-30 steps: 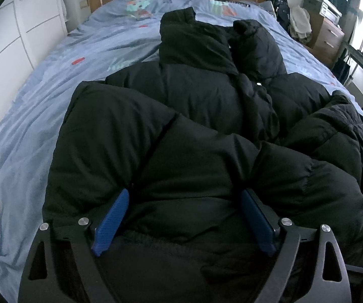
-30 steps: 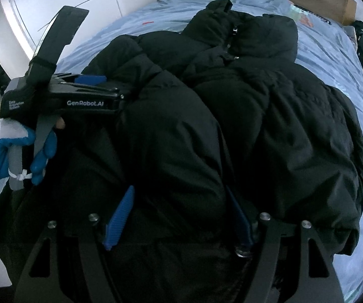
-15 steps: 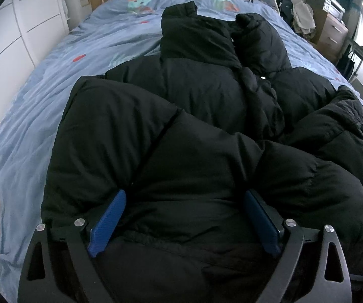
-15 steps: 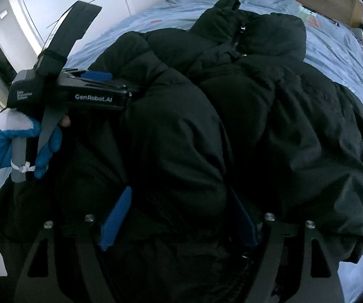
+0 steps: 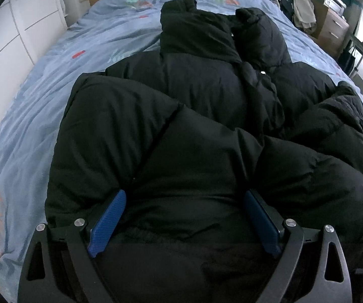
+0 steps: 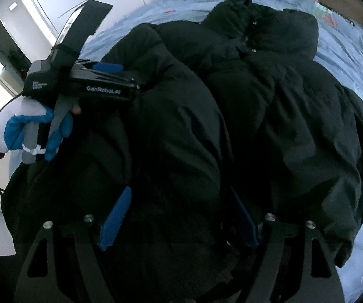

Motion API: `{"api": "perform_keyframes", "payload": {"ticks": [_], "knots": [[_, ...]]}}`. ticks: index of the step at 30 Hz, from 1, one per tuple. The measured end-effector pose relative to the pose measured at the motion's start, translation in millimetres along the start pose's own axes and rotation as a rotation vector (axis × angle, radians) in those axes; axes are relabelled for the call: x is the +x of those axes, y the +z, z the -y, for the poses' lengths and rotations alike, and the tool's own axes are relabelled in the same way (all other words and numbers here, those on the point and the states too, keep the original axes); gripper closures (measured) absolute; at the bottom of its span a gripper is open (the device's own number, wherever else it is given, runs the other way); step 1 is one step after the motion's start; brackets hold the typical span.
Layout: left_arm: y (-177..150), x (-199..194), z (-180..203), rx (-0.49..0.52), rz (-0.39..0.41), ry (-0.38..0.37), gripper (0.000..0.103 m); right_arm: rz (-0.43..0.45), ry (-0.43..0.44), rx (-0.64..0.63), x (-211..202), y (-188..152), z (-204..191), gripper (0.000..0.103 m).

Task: Fold large clothes

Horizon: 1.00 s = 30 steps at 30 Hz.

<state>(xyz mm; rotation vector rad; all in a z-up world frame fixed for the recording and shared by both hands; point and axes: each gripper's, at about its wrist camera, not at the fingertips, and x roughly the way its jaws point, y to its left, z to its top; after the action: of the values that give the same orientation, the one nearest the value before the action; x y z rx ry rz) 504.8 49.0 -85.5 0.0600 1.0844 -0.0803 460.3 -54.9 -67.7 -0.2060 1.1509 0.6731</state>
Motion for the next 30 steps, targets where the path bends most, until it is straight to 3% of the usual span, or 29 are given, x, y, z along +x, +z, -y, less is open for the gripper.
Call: {"api": "perform_keyframes", "payload": {"ticks": [4, 9, 15, 21, 25, 30], "knots": [[1.3, -8.9, -6.2, -0.002, -0.011, -0.02, 0.01, -0.022, 0.054, 0.076, -5.1, -2.0, 13.6, 0.025], [16.6, -43.6, -27.0, -0.041, 0.073, -0.074, 0.01, 0.026, 0.074, 0.08, -30.2, 12.5, 25.4, 0.025], [78.6, -47.1, -58.1, -0.117, 0.127, -0.162, 0.01, 0.181, -0.023, 0.092, -64.8, 59.6, 58.6, 0.025], [157.6, -1.4, -80.9, -0.233, 0.151, -0.273, 0.01, 0.367, -0.096, 0.261, -61.0, 133.8, 138.0, 0.025], [197.4, 41.6, -85.2, -0.283, 0.157, -0.324, 0.01, 0.443, -0.002, 0.466, -27.0, 184.9, 211.9, 0.025], [222.9, 91.5, -92.1, -0.405, 0.151, -0.347, 0.01, 0.513, 0.115, 0.741, 13.9, 206.3, 281.3, 0.025]]}}
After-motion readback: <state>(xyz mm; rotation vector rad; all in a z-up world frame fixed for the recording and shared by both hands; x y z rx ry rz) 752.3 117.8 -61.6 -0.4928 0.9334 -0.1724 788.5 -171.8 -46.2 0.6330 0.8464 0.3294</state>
